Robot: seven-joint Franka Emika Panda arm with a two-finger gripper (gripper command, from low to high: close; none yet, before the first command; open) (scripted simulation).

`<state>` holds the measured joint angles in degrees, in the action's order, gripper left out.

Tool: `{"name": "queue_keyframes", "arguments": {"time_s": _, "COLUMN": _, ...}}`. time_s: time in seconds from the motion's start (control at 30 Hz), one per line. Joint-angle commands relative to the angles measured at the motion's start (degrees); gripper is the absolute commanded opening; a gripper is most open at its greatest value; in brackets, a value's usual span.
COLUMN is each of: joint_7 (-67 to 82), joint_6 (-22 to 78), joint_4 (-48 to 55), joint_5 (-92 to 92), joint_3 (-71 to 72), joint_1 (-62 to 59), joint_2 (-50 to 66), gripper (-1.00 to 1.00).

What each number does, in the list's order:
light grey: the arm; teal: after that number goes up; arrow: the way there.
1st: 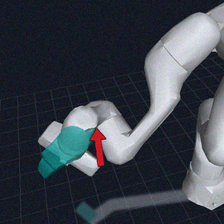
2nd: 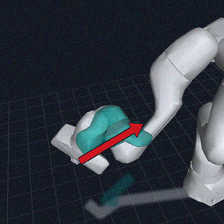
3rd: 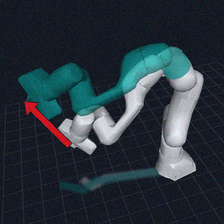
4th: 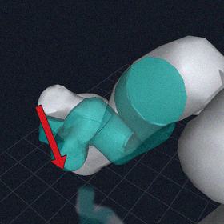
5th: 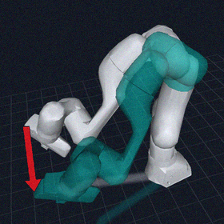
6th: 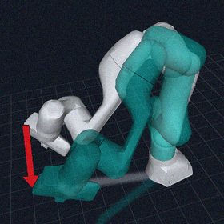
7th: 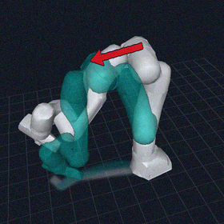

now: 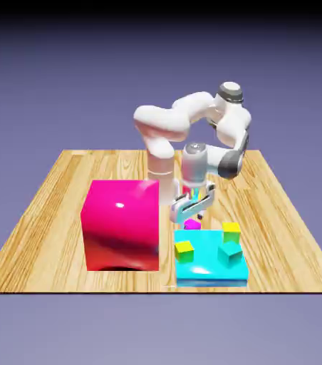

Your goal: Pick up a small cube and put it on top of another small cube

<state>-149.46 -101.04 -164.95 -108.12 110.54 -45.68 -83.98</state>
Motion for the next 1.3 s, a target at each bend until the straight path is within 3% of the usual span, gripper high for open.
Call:
{"name": "queue_keyframes", "arguments": {"time_s": 0.0, "joint_7": 0.1, "joint_6": -0.3, "joint_4": 0.2, "joint_5": -0.9, "joint_3": 1.0, "joint_1": -0.3, "joint_2": 0.0, "gripper": 0.0}}
{"name": "queue_keyframes", "arguments": {"time_s": 0.03, "joint_7": 0.1, "joint_6": -0.3, "joint_4": 0.2, "joint_5": -0.9, "joint_3": 1.0, "joint_1": -0.3, "joint_2": 0.0, "gripper": -1.0}}
{"name": "queue_keyframes", "arguments": {"time_s": 0.33, "joint_7": -0.1, "joint_6": 4.5, "joint_4": -2.5, "joint_5": 15.0, "joint_3": -14.7, "joint_1": 4.0, "joint_2": 0.3, "gripper": -1.0}}
{"name": "queue_keyframes", "arguments": {"time_s": 0.8, "joint_7": 17.9, "joint_6": 3.3, "joint_4": 25.7, "joint_5": 38.9, "joint_3": -30.3, "joint_1": -11.1, "joint_2": 13.0, "gripper": -1.0}}
{"name": "queue_keyframes", "arguments": {"time_s": 1.03, "joint_7": 18.4, "joint_6": -2.2, "joint_4": 23.8, "joint_5": 28.8, "joint_3": -20.1, "joint_1": -13.5, "joint_2": 10.7, "gripper": -1.0}}
{"name": "queue_keyframes", "arguments": {"time_s": 1.07, "joint_7": 18.4, "joint_6": -2.2, "joint_4": 23.8, "joint_5": 28.8, "joint_3": -20.1, "joint_1": -13.5, "joint_2": 10.7, "gripper": 1.0}}
{"name": "queue_keyframes", "arguments": {"time_s": 1.27, "joint_7": 16.5, "joint_6": 3.1, "joint_4": 25.1, "joint_5": 37.6, "joint_3": -30.3, "joint_1": -11.4, "joint_2": 12.4, "gripper": 1.0}}
